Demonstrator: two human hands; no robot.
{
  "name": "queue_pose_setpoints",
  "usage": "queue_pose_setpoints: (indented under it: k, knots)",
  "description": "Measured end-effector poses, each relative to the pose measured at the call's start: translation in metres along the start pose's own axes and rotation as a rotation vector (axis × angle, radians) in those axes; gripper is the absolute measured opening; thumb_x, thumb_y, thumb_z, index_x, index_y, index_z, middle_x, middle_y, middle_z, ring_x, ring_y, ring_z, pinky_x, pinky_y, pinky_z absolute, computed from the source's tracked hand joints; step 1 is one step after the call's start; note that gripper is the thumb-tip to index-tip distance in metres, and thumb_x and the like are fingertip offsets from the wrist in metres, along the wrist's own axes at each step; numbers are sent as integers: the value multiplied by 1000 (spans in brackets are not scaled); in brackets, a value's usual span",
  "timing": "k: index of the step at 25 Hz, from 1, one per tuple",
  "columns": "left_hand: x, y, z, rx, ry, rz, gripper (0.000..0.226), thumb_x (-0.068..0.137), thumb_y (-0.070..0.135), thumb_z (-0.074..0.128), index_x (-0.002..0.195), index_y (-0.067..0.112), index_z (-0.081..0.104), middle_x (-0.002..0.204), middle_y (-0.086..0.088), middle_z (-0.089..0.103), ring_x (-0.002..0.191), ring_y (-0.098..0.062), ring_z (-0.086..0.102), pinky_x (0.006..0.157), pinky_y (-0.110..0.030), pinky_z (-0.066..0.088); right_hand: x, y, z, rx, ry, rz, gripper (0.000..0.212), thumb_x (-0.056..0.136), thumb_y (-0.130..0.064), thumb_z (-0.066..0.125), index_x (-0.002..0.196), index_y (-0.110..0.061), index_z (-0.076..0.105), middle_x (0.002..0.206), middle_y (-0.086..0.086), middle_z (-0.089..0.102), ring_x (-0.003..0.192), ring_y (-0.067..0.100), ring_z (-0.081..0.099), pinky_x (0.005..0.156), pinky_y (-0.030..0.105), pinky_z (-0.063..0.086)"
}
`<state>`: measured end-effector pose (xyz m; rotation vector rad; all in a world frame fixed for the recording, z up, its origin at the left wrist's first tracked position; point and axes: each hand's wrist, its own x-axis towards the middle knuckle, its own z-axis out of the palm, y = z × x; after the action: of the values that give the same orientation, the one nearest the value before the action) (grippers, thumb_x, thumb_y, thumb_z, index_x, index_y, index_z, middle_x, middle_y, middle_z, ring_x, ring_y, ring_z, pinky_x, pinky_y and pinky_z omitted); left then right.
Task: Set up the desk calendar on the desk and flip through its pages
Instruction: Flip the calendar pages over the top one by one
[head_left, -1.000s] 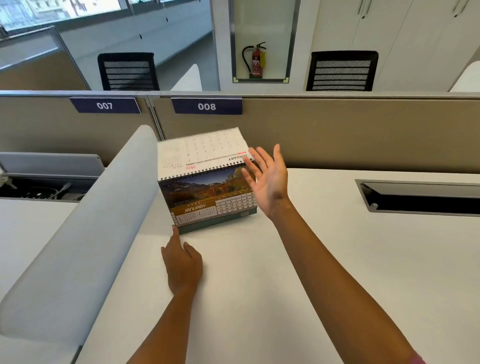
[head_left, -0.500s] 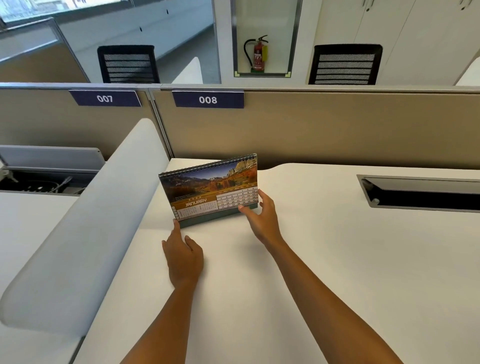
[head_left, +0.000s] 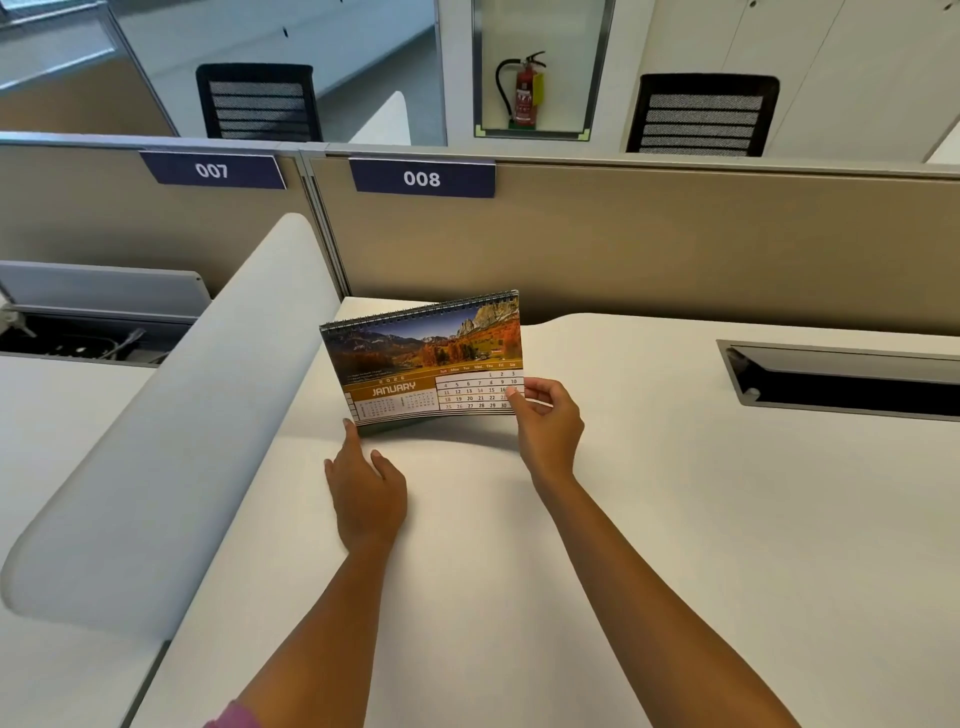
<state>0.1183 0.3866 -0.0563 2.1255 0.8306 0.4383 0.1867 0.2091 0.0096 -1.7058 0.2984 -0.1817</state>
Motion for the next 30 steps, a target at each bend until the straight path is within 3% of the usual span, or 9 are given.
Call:
queue_pose_setpoints:
  k: [6, 13, 17, 21, 23, 27, 30]
  knots:
    - [0, -1, 0, 12, -11, -3, 59, 103, 18, 47, 158, 22, 28, 159, -7, 42, 151, -39, 28, 119, -58, 29, -2, -1, -5, -5, 67, -14, 20, 84, -19, 75, 102, -11, 71, 102, 5, 74, 80, 10, 66, 66, 7, 50]
    - [0, -1, 0, -25, -12, 5, 63, 100, 14, 48, 158, 23, 24, 153, -10, 48, 146, -41, 35, 115, -61, 36, 2, -6, -12, -56, 27, -22, 13, 87, -15, 70, 100, -10, 69, 104, 8, 73, 83, 12, 66, 65, 8, 50]
    - [0, -1, -1, -42, -25, -24, 65, 95, 8, 52, 153, 25, 30, 150, -10, 50, 143, -41, 38, 112, -61, 41, 2, -10, -17, -109, 4, -66, 12, 90, -15, 66, 102, -13, 69, 110, 5, 71, 95, 13, 62, 76, 18, 51]
    - [-3, 0, -2, -57, -27, -10, 62, 90, 9, 58, 145, 28, 34, 144, -9, 53, 139, -41, 42, 108, -61, 45, 1, -17, -23, 88, -174, 124, 12, 95, -21, 58, 102, -14, 64, 111, 7, 69, 105, 24, 66, 76, 26, 59]
    - [-4, 1, -3, -69, -17, 18, 61, 89, 9, 59, 142, 30, 35, 141, -10, 55, 136, -41, 45, 106, -62, 46, -2, -24, -26, 297, -335, 262, 24, 98, -33, 50, 105, -15, 63, 109, 7, 72, 106, 27, 67, 73, 31, 61]
    - [-4, 1, -4, -93, -12, 23, 63, 88, 7, 60, 144, 25, 37, 139, -13, 55, 134, -40, 47, 107, -61, 45, -3, -38, -33, 716, -613, 487, 75, 88, -74, 30, 128, -19, 58, 119, 8, 70, 89, 25, 72, 65, 30, 59]
    - [-4, -1, -4, -81, -3, 31, 56, 88, 7, 58, 142, 15, 43, 136, -16, 57, 133, -39, 48, 113, -59, 39, 0, -51, -35, 824, -725, 502, 92, 79, -85, 22, 128, -18, 61, 103, 5, 70, 71, 16, 66, 55, 22, 52]
